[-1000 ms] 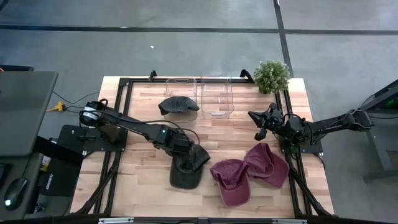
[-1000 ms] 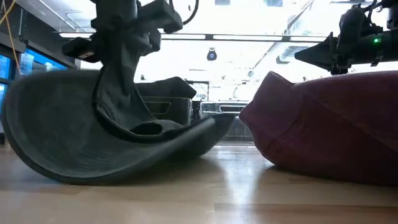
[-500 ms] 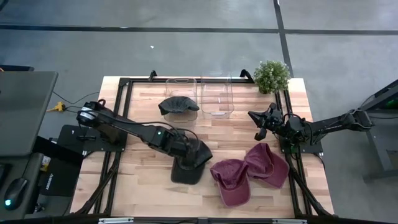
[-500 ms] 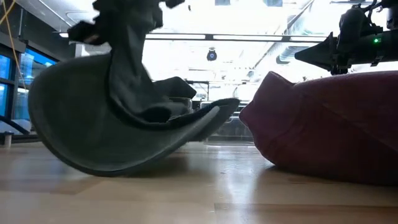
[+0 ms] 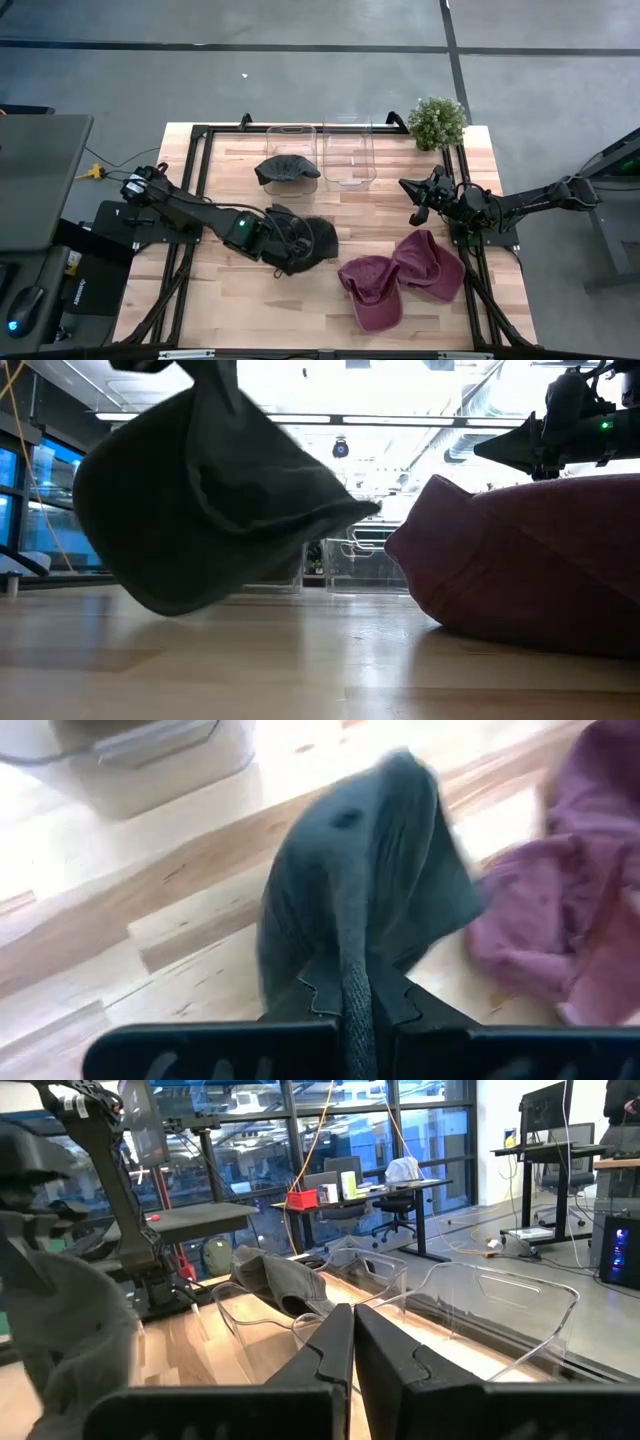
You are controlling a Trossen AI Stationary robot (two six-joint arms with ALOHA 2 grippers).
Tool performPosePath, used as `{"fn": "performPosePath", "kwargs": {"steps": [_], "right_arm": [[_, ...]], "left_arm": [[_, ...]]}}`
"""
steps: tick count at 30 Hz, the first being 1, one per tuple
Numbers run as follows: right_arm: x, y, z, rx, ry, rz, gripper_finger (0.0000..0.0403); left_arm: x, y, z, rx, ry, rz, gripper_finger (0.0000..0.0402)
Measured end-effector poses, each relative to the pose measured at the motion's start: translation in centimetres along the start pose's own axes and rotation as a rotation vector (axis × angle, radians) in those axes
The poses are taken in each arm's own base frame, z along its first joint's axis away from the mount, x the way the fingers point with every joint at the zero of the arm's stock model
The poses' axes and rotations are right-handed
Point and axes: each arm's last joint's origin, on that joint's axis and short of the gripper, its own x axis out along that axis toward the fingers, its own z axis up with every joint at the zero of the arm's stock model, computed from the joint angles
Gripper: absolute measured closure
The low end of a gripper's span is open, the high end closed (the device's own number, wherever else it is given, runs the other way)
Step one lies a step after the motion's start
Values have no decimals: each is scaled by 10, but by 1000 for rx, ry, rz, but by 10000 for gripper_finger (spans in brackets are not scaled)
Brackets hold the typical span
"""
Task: Pick & Place hat
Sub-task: Put the black cap into the left transparent bin
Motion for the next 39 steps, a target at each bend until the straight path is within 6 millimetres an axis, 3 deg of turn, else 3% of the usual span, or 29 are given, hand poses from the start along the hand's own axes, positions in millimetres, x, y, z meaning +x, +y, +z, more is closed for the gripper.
{"fn": "performPosePath", "kwargs": {"steps": [11,39], "right_arm": [[0,0,0,0,0,0,395],[0,0,0,0,0,0,394]], "left_arm": [[-16,-6,-10,11,-73,-54,401],[-18,-6,-10,28,-146,-53,401]]}}
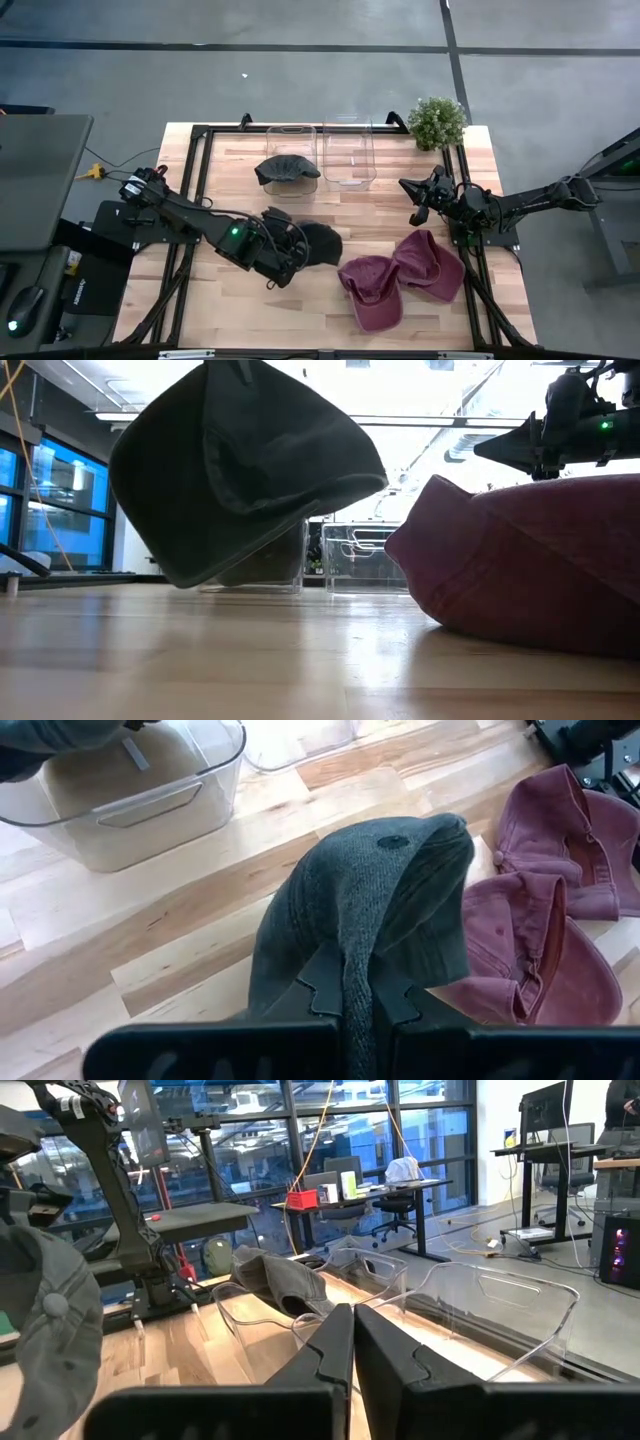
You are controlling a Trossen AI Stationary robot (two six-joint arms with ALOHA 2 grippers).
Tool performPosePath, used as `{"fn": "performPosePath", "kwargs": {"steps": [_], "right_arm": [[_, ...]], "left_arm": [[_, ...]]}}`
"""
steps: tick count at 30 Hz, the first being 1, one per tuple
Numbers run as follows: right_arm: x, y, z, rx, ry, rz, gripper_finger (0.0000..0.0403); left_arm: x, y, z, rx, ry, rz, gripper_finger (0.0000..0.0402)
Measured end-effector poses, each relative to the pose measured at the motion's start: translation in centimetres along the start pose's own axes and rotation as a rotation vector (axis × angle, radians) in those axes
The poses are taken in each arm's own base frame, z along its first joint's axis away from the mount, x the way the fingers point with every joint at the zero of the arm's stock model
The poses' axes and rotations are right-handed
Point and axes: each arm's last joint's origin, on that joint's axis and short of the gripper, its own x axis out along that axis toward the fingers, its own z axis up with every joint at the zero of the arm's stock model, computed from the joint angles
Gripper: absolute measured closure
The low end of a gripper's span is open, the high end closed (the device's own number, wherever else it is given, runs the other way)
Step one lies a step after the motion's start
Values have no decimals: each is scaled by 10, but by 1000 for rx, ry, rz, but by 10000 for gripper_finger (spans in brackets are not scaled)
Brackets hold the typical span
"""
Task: Pick & Place hat
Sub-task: Put the black cap into the left transparent bin
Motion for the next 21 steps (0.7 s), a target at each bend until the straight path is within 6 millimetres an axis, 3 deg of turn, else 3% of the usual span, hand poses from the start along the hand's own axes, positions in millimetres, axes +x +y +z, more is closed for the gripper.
{"fn": "performPosePath", "kwargs": {"steps": [12,21], "right_arm": [[0,0,0,0,0,0,395],[0,0,0,0,0,0,394]], "left_arm": [[-19,0,11,24,-77,-3,401],[-36,2,23,94,-251,23,401]]}}
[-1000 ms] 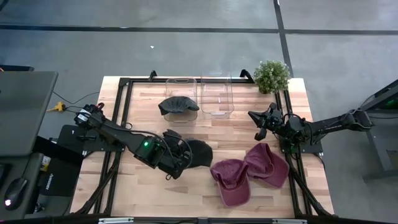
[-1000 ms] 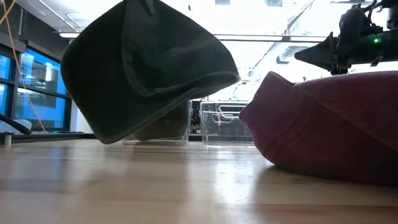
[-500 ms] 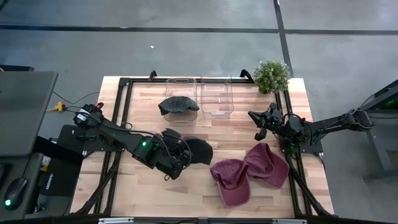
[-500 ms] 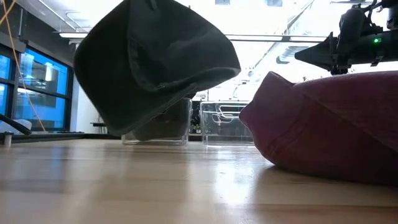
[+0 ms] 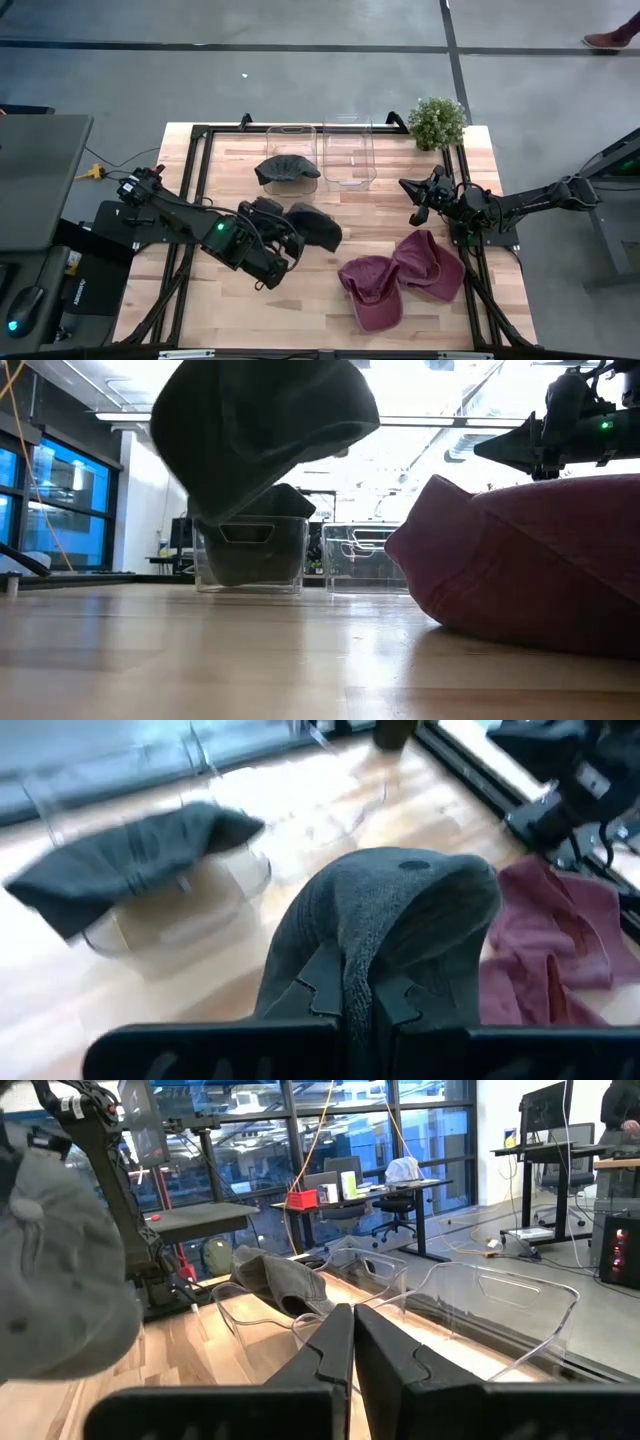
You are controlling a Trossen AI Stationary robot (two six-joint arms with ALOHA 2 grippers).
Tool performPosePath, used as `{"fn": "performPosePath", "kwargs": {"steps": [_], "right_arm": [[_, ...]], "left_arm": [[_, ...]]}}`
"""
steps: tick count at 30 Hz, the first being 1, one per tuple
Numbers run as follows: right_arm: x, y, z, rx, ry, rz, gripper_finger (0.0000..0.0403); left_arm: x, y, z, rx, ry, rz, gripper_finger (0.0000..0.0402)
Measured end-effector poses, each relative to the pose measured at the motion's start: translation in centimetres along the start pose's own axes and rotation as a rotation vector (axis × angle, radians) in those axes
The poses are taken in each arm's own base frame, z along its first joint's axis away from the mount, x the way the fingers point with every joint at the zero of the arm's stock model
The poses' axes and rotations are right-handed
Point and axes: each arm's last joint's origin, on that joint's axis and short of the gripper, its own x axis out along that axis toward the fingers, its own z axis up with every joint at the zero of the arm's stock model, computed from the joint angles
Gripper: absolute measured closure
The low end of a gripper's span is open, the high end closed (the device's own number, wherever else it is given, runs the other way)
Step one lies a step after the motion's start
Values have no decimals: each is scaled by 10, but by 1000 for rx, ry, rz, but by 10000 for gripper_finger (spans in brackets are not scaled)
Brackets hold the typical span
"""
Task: Pick & Place hat
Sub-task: Put the black cap into the left transparent bin
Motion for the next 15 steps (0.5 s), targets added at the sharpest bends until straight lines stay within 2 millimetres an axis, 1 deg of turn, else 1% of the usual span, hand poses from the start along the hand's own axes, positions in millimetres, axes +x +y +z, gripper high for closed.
{"fn": "performPosePath", "kwargs": {"steps": [8,11,15], "right_arm": [[0,0,0,0,1,0,397],[0,0,0,0,0,0,395],[0,0,0,0,0,0,395]], "left_arm": [[-17,4,27,27,-203,24,401],[-22,7,36,13,-309,42,401],[-33,21,50,-50,-463,51,401]]}}
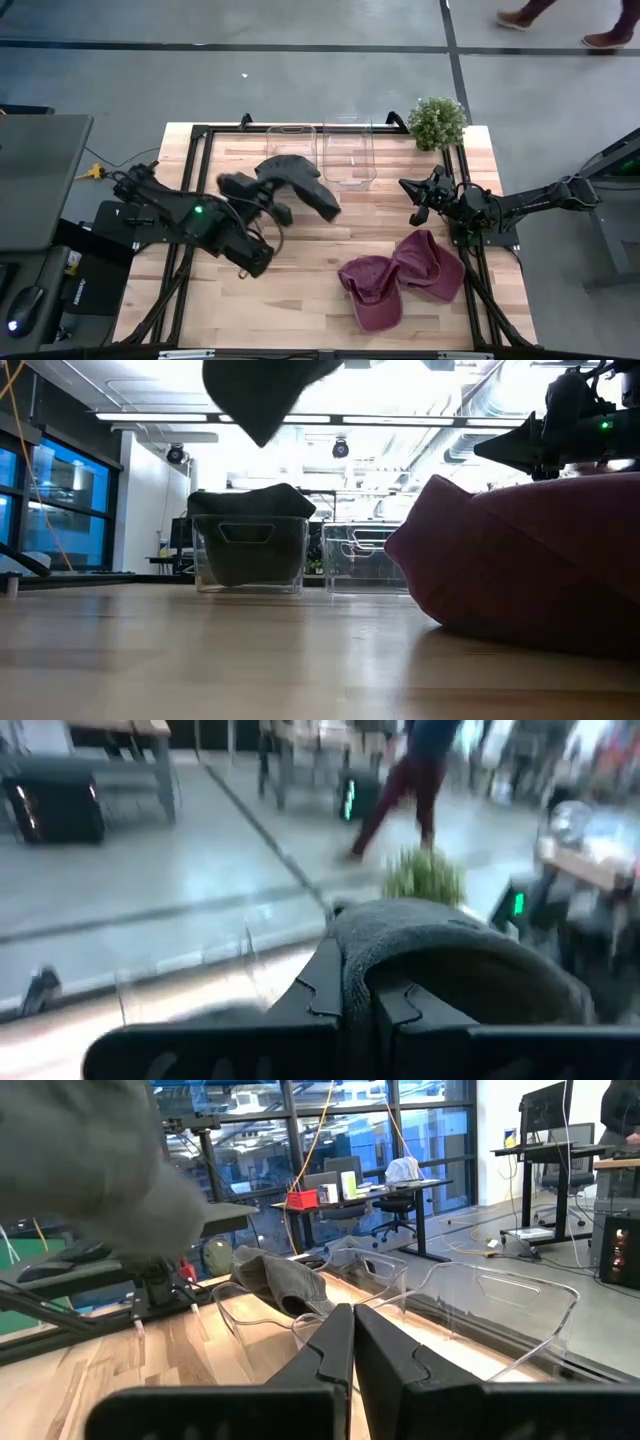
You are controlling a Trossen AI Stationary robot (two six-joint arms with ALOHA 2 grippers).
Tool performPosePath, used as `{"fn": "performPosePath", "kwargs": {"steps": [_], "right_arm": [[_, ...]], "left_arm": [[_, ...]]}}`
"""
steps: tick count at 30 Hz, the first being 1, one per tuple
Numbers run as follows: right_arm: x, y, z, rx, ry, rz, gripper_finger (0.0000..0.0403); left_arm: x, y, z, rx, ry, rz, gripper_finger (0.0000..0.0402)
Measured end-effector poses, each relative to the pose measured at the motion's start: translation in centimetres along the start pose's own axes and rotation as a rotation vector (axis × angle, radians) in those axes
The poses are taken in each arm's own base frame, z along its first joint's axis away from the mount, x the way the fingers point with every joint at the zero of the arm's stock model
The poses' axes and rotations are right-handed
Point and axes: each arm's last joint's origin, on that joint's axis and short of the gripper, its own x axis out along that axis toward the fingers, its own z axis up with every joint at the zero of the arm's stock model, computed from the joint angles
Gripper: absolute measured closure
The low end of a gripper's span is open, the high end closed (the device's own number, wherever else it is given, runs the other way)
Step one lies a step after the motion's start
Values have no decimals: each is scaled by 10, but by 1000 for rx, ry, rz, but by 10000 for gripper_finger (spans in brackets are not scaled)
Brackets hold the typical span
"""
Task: Pick & Place hat
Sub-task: Put the black cap into the left transparent bin
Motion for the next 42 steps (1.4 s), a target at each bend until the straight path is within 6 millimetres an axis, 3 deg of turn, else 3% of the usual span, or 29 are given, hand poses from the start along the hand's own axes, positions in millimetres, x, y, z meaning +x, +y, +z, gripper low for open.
{"fn": "performPosePath", "kwargs": {"steps": [5,26,31,42], "right_arm": [[0,0,0,0,0,0,394],[0,0,0,0,0,0,394],[0,0,0,0,0,0,398],[0,0,0,0,0,0,395]], "left_arm": [[1,13,14,-99,-178,11,401],[69,39,38,-185,-297,280,401],[88,49,18,-178,-316,338,401],[100,58,-30,-382,-345,311,401]]}}
